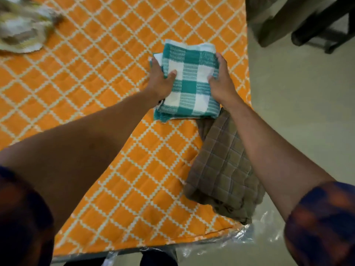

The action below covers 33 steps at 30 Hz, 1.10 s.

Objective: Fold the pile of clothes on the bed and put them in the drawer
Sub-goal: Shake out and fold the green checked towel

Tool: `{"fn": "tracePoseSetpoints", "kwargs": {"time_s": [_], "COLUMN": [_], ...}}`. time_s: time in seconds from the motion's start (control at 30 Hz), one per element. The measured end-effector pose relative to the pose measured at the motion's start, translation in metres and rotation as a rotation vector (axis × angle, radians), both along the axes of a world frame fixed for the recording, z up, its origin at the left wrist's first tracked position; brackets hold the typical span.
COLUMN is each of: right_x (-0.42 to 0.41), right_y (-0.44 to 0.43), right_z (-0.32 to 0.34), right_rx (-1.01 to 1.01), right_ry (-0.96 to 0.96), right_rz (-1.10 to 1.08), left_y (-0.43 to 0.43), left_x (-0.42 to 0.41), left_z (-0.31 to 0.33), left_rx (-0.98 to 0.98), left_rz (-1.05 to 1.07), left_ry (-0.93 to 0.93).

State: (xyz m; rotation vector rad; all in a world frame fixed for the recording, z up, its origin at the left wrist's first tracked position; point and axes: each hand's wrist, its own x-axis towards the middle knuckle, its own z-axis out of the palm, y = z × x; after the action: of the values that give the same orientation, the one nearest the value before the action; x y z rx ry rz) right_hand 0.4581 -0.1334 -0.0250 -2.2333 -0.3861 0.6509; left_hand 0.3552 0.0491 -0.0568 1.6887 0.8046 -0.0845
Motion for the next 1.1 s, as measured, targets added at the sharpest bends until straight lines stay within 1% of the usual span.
{"fn": "tracePoseSetpoints", "kwargs": {"time_s": [0.03,0.07,0.1,0.13,0.17,0.2,0.23,0.27,0.33,0.43,0.5,0.53,0.6,0.67,0.77,0.83,0.9,0.97,1.03,1.1], "right_x": [0.002,0.004,0.006,0.005,0.003,-0.004,-0.014,-0.032,-0.074,-0.133,-0.166,-0.178,-0.188,-0.184,-0.190,-0.203,-0.211,-0.209,-0.194,-0.172], "right_y": [-0.009,-0.017,-0.023,-0.034,-0.051,-0.069,-0.089,-0.104,-0.119,-0.102,-0.075,-0.064,-0.044,-0.035,-0.047,-0.066,-0.087,-0.098,-0.093,-0.075], "right_z": [0.000,0.002,0.009,0.020,0.028,0.036,0.037,0.036,0.019,-0.009,-0.018,-0.022,-0.028,-0.027,-0.010,0.004,0.007,0.002,-0.002,-0.005], "right_rx": [0.022,0.021,-0.011,-0.073,-0.133,-0.188,-0.258,-0.354,-0.510,-0.555,-0.562,-0.554,-0.523,-0.445,-0.294,-0.211,-0.177,-0.167,-0.189,-0.241], "right_ry": [0.048,0.050,-0.012,-0.118,-0.247,-0.336,-0.371,-0.359,-0.304,-0.398,-0.455,-0.478,-0.491,-0.492,-0.569,-0.659,-0.688,-0.681,-0.704,-0.702], "right_rz": [-0.010,-0.015,-0.017,-0.045,-0.116,-0.200,-0.245,-0.217,-0.054,0.147,0.218,0.214,0.121,-0.013,-0.104,-0.167,-0.227,-0.227,-0.165,-0.081], "left_y": [-0.003,-0.004,0.002,0.008,0.014,0.022,0.029,0.036,0.047,0.046,0.040,0.034,0.015,-0.007,-0.045,-0.065,-0.078,-0.087,-0.092,-0.090], "left_x": [0.002,0.005,0.005,0.005,0.005,0.005,0.005,0.002,-0.003,-0.006,-0.009,-0.010,-0.010,-0.009,-0.008,-0.008,-0.006,-0.006,-0.007,-0.009], "left_z": [0.002,0.003,0.004,0.004,0.005,0.005,0.005,0.005,0.007,0.010,0.011,0.012,0.015,0.015,0.012,0.008,0.003,0.000,0.000,-0.001], "left_rx": [0.014,0.051,0.099,0.151,0.193,0.231,0.259,0.274,0.258,0.254,0.212,0.199,0.247,0.259,0.151,0.160,0.173,0.150,0.184,0.163], "left_rz": [0.006,0.025,0.050,0.063,0.073,0.078,0.081,0.101,0.185,0.225,0.205,0.181,0.091,0.002,-0.006,-0.010,-0.031,-0.033,-0.063,-0.089], "left_ry": [0.013,0.024,0.033,0.031,0.021,0.012,0.018,0.034,0.059,0.084,0.097,0.089,0.058,0.030,-0.012,-0.041,-0.018,-0.015,-0.037,-0.028]}}
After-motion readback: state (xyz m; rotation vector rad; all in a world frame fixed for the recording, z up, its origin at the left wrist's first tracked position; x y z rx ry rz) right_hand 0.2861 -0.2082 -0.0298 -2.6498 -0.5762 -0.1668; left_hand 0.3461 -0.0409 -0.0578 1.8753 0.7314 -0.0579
